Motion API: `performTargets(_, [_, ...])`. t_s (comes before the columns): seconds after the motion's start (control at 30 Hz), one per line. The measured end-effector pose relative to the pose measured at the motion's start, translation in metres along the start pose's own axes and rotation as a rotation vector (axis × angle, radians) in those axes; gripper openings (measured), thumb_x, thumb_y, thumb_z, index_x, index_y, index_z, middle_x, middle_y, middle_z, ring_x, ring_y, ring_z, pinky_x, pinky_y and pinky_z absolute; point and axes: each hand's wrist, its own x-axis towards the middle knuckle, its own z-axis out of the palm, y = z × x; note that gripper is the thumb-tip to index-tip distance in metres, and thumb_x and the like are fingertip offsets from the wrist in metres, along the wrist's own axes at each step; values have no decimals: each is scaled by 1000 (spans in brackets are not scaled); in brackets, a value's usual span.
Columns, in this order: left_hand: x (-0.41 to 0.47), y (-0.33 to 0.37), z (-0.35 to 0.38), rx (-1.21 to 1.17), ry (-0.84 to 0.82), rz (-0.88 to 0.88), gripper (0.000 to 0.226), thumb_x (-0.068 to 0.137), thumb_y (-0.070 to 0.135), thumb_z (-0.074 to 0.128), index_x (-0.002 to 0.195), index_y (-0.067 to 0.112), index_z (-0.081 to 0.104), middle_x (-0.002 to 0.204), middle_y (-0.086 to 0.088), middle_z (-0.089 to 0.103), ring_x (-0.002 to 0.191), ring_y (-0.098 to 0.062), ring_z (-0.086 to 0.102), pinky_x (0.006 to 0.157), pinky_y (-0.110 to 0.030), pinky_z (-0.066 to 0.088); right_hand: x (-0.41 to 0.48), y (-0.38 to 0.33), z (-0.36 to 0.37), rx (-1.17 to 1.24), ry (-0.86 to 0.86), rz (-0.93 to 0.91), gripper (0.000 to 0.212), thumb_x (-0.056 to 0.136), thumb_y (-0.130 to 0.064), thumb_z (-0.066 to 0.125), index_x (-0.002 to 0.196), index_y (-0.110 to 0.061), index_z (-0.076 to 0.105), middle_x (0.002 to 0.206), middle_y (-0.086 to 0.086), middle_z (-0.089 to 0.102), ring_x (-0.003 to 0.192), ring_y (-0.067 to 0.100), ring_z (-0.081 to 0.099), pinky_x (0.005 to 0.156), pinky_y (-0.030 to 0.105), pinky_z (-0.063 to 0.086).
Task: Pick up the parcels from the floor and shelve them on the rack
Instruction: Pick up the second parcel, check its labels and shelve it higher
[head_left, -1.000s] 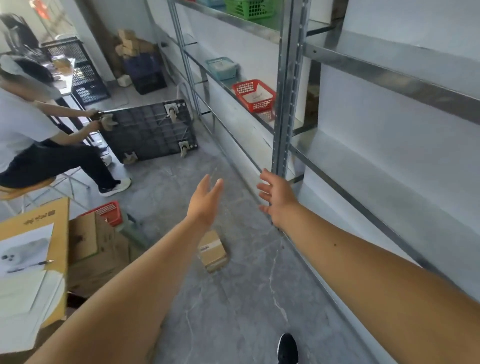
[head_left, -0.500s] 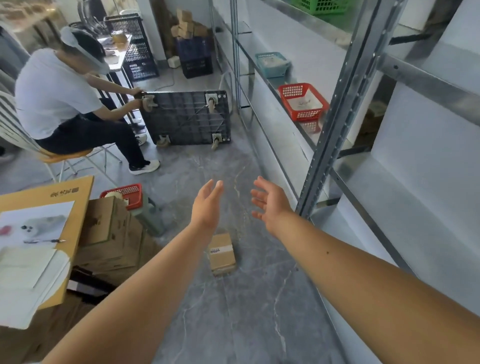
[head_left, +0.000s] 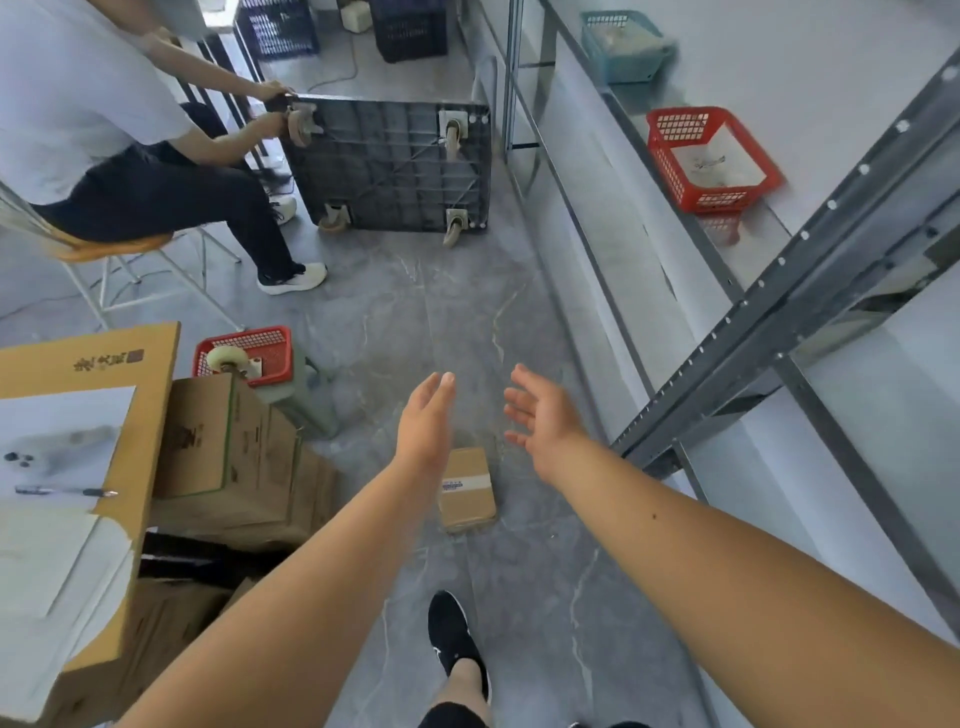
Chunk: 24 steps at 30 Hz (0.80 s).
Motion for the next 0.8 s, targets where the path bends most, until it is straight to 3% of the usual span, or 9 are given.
performTargets(0.13, [53,-5,-13,29,-50,-39,64,107,51,53,162,21,41,165,1,45,149,-22,44,121,-40,34,45,7,33,-24,17,41,51,104,-45,58,148,-19,57,142,3,61,132,22,57,104,45,45])
performTargets(0.23, [81,-13,-21,23,-63,-71,63,107,48,55,162,22,41,166,0,45,149,-21,45,113,-32,35,71,13,47,-65,33,46,35,105,-43,59,134,-25,60,139,3,63,128,22,59,105,46,46])
performTargets(0.37, [110,-30,-30,6,-47,-134,62,107,47,56,162,25,41,165,1,46,148,-20,46,106,-32,35,108,21,54,-97,50,84,13,105,-40,59,113,-31,64,131,2,65,123,22,62,107,48,47])
performTargets(0.47, [132,-47,-32,5,-3,-176,59,107,47,55,161,26,42,164,2,47,135,-12,49,101,-32,35,137,35,53,-113,77,121,5,105,-38,60,103,-34,62,126,1,65,119,20,61,105,47,47])
performTargets(0.53, [147,-60,-32,16,33,-203,59,107,47,55,161,25,42,164,1,47,132,-11,47,100,-31,34,150,45,54,-138,78,142,4,105,-37,60,102,-35,62,126,1,66,118,21,62,103,46,47])
performTargets(0.67, [169,-83,-21,29,52,-264,63,108,46,54,163,21,38,165,-3,45,148,-21,45,97,-26,37,169,68,48,-169,67,186,14,105,-34,62,116,-26,66,132,6,67,123,24,63,107,47,48])
performTargets(0.73, [177,-93,-12,30,56,-279,62,108,46,54,163,21,39,165,-3,45,146,-19,45,93,-26,37,179,76,44,-170,59,203,21,106,-34,61,124,-24,64,133,6,67,128,26,62,103,45,48])
performTargets(0.8, [185,-103,-2,13,55,-297,59,109,46,52,161,21,42,165,-1,46,141,-15,46,97,-29,36,192,82,39,-170,56,215,16,106,-33,61,119,-25,66,125,4,69,126,26,63,96,42,49])
